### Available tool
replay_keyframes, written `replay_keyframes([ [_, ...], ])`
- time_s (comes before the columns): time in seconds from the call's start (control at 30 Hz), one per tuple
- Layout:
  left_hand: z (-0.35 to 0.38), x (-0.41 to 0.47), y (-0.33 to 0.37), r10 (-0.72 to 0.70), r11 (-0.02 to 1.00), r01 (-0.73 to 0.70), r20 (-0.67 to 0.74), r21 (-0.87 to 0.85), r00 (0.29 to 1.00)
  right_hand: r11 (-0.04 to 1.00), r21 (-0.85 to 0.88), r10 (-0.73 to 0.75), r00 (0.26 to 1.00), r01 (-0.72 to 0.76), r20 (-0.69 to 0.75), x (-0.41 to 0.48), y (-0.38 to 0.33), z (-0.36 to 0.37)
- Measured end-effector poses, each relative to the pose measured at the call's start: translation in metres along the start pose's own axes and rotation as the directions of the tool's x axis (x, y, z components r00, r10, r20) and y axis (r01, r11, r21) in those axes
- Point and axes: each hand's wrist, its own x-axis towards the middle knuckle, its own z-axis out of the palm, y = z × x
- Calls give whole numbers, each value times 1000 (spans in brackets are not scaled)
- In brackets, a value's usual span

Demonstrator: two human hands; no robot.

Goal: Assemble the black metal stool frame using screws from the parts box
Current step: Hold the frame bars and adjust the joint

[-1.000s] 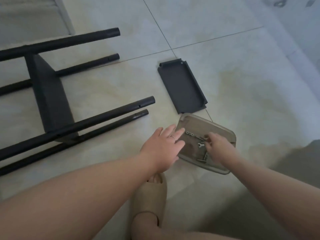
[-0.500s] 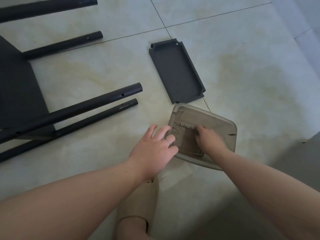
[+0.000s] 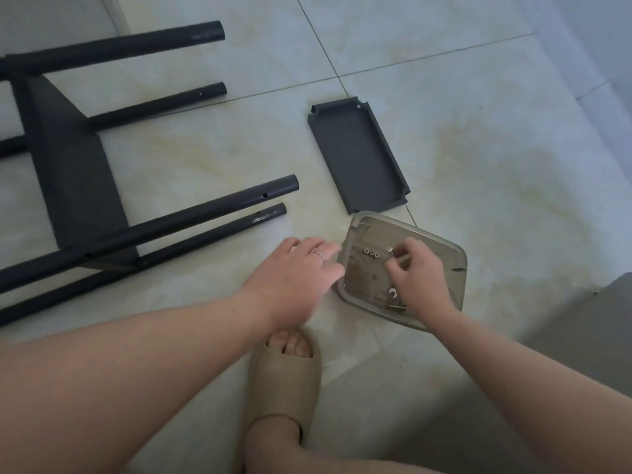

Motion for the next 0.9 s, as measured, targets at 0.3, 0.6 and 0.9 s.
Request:
replay_keyframes([
  [0.3,-85,-75,-108,-358,934,334,-281,-130,890,898,436,-166,966,65,199,-37,-147,24],
  [0.6,-83,-172,-201,-804,558,641,-152,-526,575,845,515,-386,831,145,400,-54,-266,103],
  [0.9,-56,-193,-224,-623,240,645,394,-725,675,812,469,-527,782,348,332,-57,-284,136],
])
